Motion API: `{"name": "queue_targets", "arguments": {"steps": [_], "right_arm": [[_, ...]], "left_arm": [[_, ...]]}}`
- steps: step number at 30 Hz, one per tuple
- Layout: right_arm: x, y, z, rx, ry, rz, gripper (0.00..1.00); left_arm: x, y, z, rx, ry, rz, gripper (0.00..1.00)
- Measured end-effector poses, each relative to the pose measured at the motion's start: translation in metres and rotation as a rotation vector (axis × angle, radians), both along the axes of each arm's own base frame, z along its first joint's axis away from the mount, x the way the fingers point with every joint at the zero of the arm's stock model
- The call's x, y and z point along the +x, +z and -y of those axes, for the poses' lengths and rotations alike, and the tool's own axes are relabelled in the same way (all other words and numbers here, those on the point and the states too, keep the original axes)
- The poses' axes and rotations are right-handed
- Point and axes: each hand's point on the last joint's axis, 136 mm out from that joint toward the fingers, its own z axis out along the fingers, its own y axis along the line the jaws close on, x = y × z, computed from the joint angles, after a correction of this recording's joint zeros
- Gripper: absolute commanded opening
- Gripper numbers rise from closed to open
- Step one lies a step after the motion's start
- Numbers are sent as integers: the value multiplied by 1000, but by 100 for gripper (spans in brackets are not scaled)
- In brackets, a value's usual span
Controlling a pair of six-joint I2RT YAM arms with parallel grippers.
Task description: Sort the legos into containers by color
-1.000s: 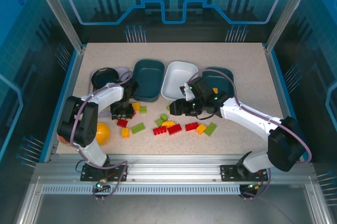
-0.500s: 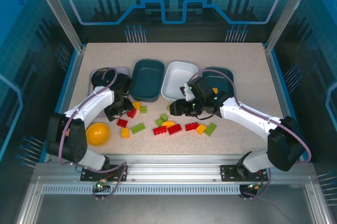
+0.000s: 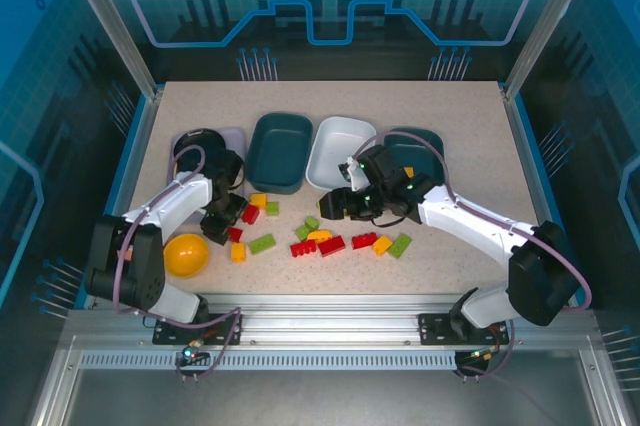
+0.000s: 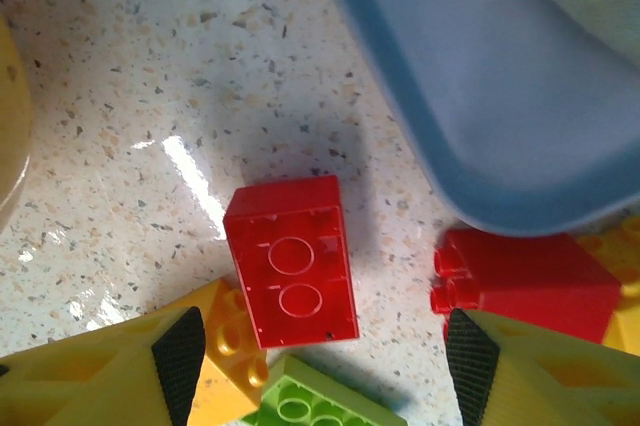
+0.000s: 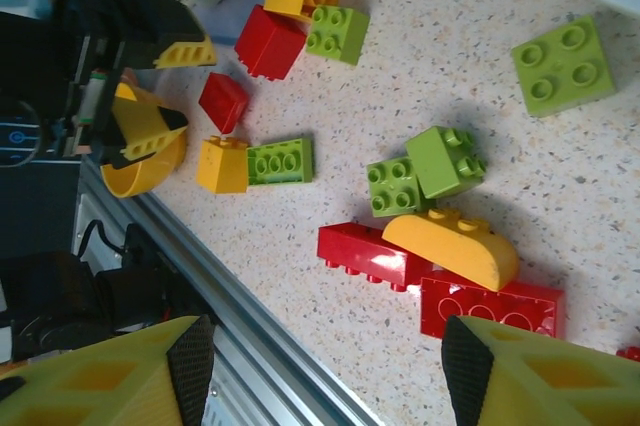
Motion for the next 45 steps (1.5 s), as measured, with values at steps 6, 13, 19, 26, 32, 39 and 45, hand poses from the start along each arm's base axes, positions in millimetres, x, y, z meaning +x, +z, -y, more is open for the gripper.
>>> {"name": "queue_targets", "arguments": {"steps": [6, 13, 19, 26, 32, 39, 45], "right_arm": [[-1, 13, -12, 80, 45, 19, 70], [-3, 21, -18, 125, 75, 26, 70], [-4, 21, -19, 129, 78, 24, 70], [-4, 21, -18, 127, 76, 25, 68], [2, 36, -12, 128, 38, 88, 70], [23, 74, 3, 151, -86, 246, 77], [39, 63, 22, 74, -192, 243, 81]], "left_arm": [[-8, -23, -5, 4, 34, -28, 67], [-4, -33, -6, -1, 34, 2, 56], [-10, -40, -7, -3, 35, -5, 35], [-2, -29, -6, -11, 32, 66, 30], [2, 18, -8, 2, -11, 172, 28], [76, 101, 17, 24, -253, 367, 31], [170, 100, 56, 9, -462, 397, 31]]}}
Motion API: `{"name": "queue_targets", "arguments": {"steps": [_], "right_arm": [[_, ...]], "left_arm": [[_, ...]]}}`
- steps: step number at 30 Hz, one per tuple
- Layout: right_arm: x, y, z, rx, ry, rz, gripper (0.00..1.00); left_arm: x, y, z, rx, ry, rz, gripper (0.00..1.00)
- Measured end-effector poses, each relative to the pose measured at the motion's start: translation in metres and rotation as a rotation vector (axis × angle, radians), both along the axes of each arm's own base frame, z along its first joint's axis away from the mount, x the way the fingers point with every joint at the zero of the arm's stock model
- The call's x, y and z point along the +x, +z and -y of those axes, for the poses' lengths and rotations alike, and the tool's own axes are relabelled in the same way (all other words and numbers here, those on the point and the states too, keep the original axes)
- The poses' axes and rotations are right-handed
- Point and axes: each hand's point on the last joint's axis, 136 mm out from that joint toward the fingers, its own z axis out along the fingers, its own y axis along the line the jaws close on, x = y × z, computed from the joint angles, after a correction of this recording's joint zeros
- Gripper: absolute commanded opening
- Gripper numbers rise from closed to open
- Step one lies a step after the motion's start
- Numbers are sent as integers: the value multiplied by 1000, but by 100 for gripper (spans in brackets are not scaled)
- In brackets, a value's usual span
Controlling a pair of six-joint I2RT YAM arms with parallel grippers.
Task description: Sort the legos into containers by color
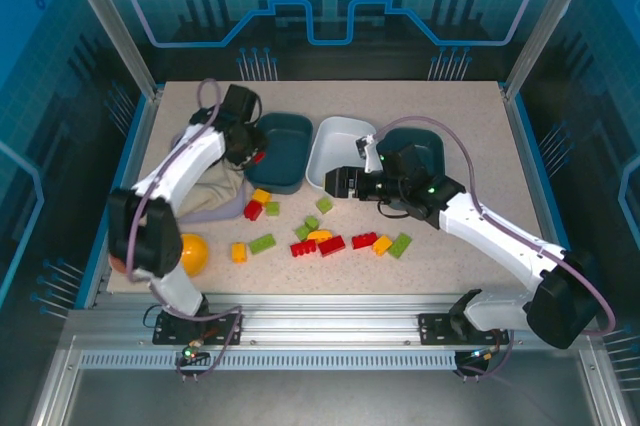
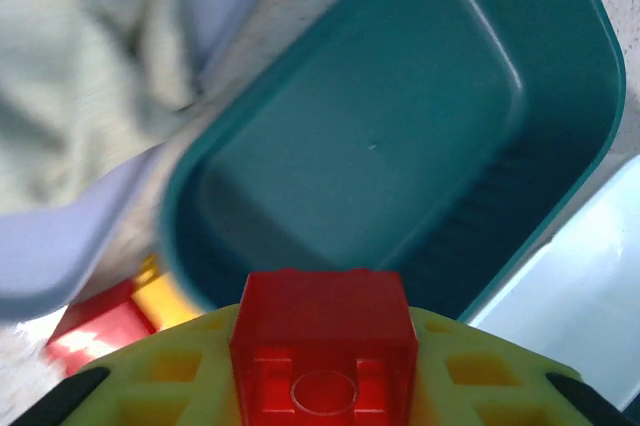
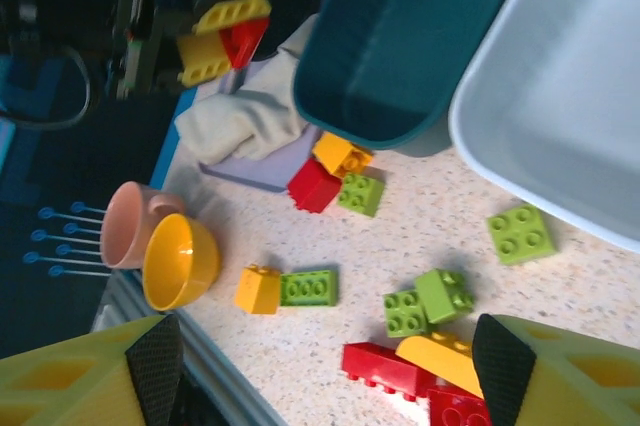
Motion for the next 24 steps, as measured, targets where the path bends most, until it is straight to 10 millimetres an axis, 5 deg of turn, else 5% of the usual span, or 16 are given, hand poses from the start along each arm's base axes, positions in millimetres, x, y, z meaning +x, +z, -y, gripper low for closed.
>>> {"name": "queue_targets", "arguments": {"steps": [6, 14, 20, 24], "right_arm": [[7, -4, 14, -37, -56, -20, 82], [15, 6, 43, -36, -155, -11, 82], [2, -22, 94, -188, -317, -127, 80], [-25, -51, 130, -302, -436, -258, 79]], "left_arm": [[59, -52, 25, 19, -114, -72, 33], [68, -107, 33, 30, -173, -193, 53], [65, -106, 43, 23, -203, -203, 73], [58, -85, 60, 19, -238, -161, 79]]}}
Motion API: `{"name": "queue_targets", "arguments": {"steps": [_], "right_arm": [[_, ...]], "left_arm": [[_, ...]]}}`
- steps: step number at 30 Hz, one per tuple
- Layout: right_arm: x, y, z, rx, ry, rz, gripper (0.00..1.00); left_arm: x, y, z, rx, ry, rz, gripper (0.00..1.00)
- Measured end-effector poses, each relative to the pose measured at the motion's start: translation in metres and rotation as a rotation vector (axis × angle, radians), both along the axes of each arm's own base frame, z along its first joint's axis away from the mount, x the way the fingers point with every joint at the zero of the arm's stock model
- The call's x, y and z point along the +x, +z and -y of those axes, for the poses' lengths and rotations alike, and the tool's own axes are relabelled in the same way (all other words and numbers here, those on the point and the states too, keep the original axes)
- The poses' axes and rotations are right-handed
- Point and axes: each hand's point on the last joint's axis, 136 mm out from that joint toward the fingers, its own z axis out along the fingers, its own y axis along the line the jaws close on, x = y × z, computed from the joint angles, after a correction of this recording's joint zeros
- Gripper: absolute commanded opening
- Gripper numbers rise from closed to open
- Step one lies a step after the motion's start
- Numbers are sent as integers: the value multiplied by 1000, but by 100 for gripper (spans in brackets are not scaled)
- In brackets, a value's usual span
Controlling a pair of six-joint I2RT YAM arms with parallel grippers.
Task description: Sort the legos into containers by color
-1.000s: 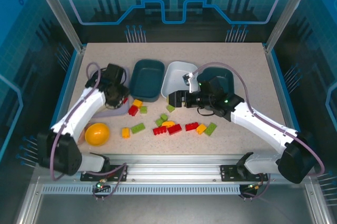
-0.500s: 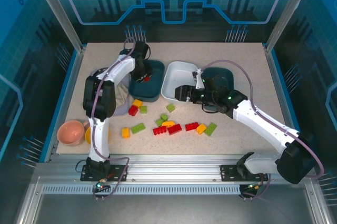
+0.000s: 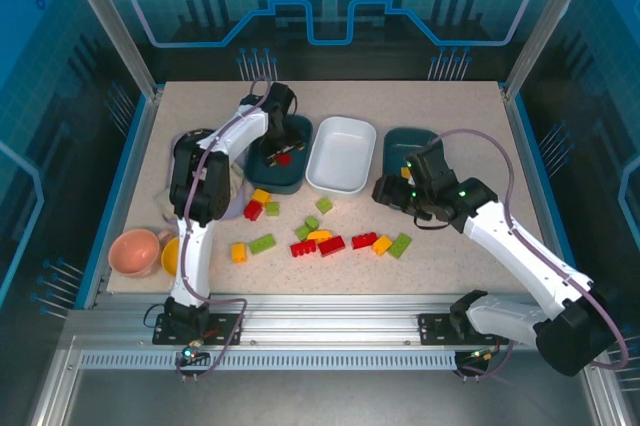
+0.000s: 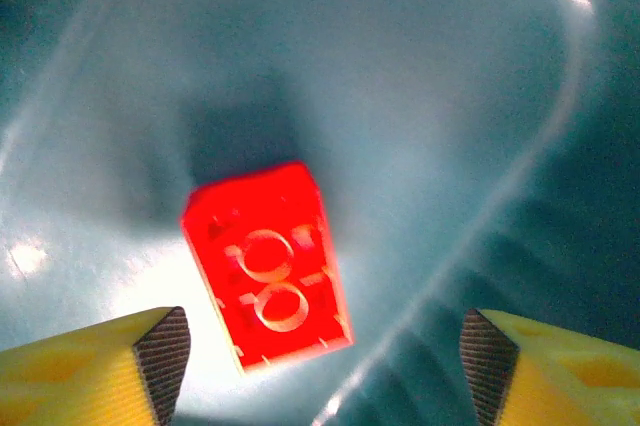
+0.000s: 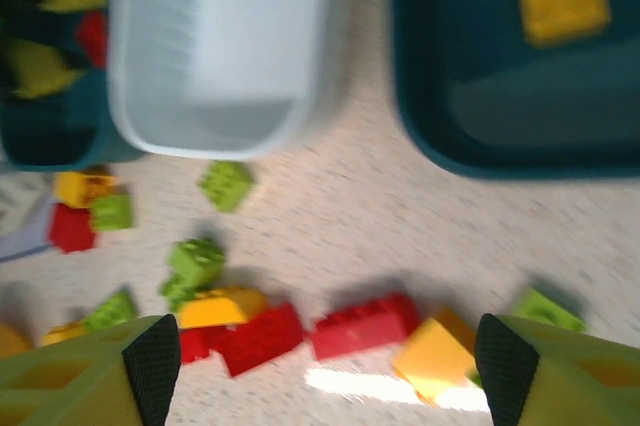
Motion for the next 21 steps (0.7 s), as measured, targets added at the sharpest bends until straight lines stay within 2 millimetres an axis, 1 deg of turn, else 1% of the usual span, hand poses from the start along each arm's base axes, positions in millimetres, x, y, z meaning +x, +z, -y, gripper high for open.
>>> {"name": "queue_targets", "arguments": {"steps": [2, 4, 5, 6, 7, 9, 11, 13, 16, 18, 21], "right_arm": [[-15, -17, 14, -34, -57, -67, 78], [-32, -41, 27, -67, -119, -147, 77], [-41, -54, 34, -87, -153, -189, 77], [-48, -66, 39, -101, -181, -223, 76], [-54, -75, 43, -112, -204, -249, 75], [-63, -91, 51, -129, -255, -291, 73], [-65, -100, 55, -135, -297, -307, 72], [-62, -107, 54, -125, -331, -315, 72], [-54, -114, 50, -110, -367, -322, 72], [-50, -121, 47, -105, -385, -333, 71], [-45, -128, 44, -100, -399, -344, 69]], "left_arm": [[-10, 24, 10, -16, -34, 49, 83], [-25, 59, 23, -46, -90, 128, 86], [-34, 80, 32, -71, -129, 181, 87], [-46, 101, 41, -106, -167, 238, 95], [-58, 120, 49, -138, -208, 289, 97], [-88, 151, 65, -215, -288, 372, 98], [-117, 168, 76, -274, -355, 419, 99], [-141, 169, 83, -306, -405, 428, 98], [-172, 152, 89, -326, -460, 394, 99], [-192, 136, 87, -330, -477, 358, 99], [-211, 123, 80, -334, -479, 333, 98]]}}
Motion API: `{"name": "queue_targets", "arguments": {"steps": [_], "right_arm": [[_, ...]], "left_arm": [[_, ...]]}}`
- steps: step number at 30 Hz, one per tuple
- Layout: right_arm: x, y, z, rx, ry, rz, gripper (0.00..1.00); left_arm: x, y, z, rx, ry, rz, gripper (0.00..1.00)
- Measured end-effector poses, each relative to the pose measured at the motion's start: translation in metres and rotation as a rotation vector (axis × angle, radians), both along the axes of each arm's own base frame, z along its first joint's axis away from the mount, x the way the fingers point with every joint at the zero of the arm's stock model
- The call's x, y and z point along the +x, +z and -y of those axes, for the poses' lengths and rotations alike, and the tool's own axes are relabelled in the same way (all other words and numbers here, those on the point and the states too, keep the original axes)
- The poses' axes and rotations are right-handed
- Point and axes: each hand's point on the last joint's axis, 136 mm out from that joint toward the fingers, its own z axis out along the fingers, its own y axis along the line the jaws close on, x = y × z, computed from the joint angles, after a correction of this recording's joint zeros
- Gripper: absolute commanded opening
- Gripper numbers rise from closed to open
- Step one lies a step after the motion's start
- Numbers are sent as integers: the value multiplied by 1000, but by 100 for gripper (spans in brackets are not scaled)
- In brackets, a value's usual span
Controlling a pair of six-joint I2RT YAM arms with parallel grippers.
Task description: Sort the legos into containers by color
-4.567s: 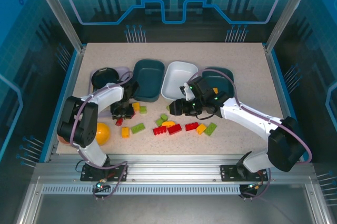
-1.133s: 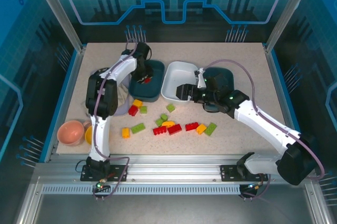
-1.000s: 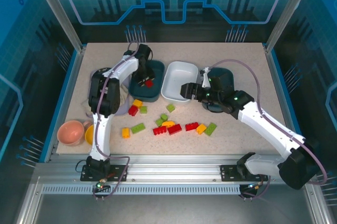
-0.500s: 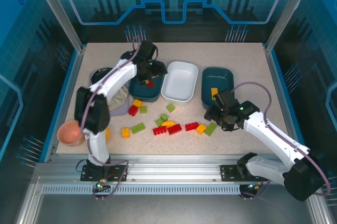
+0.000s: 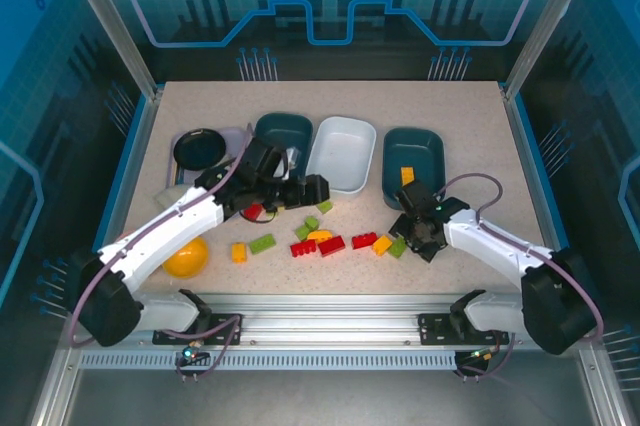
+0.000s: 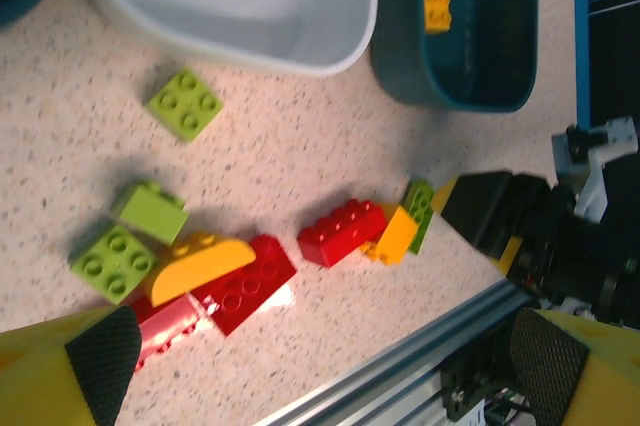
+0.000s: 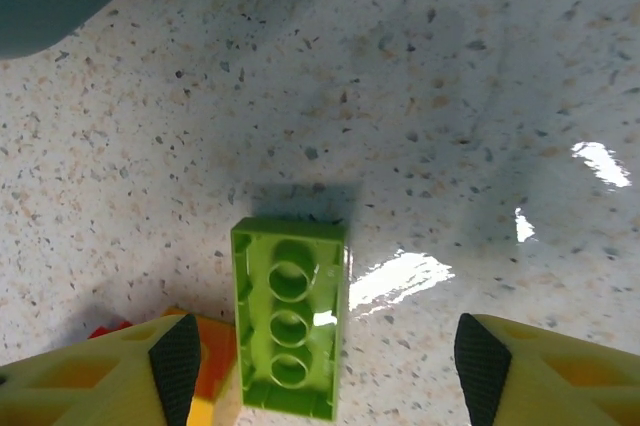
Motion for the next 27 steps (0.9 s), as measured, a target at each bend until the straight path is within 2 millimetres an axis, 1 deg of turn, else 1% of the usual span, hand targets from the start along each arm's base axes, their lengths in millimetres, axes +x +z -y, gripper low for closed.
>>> {"name": "queue_targets", "arguments": {"steps": [3, 5, 8, 13, 17, 21, 27], "right_arm": [[3, -5, -2, 1, -13, -5, 67], [4, -8, -3, -2, -17, -11, 64], [6, -15, -4, -7, -26, -29, 61], [10, -23, -7, -16, -43, -55, 57], [13, -26, -9, -23, -58, -74, 49], [9, -28, -6, -41, -79, -100, 40], [9, -25, -4, -48, -96, -98, 32]], "left_arm": [[-9, -1, -5, -9, 6, 0, 98], [-12, 3, -6, -22, 10, 6, 98], [-14, 7, -4, -33, 6, 20, 98], [-15, 8, -2, -34, -2, 21, 98], [-17, 8, 0, -34, -10, 21, 97], [-18, 8, 1, -34, -14, 20, 97], [-19, 9, 3, -38, -20, 25, 97]]}}
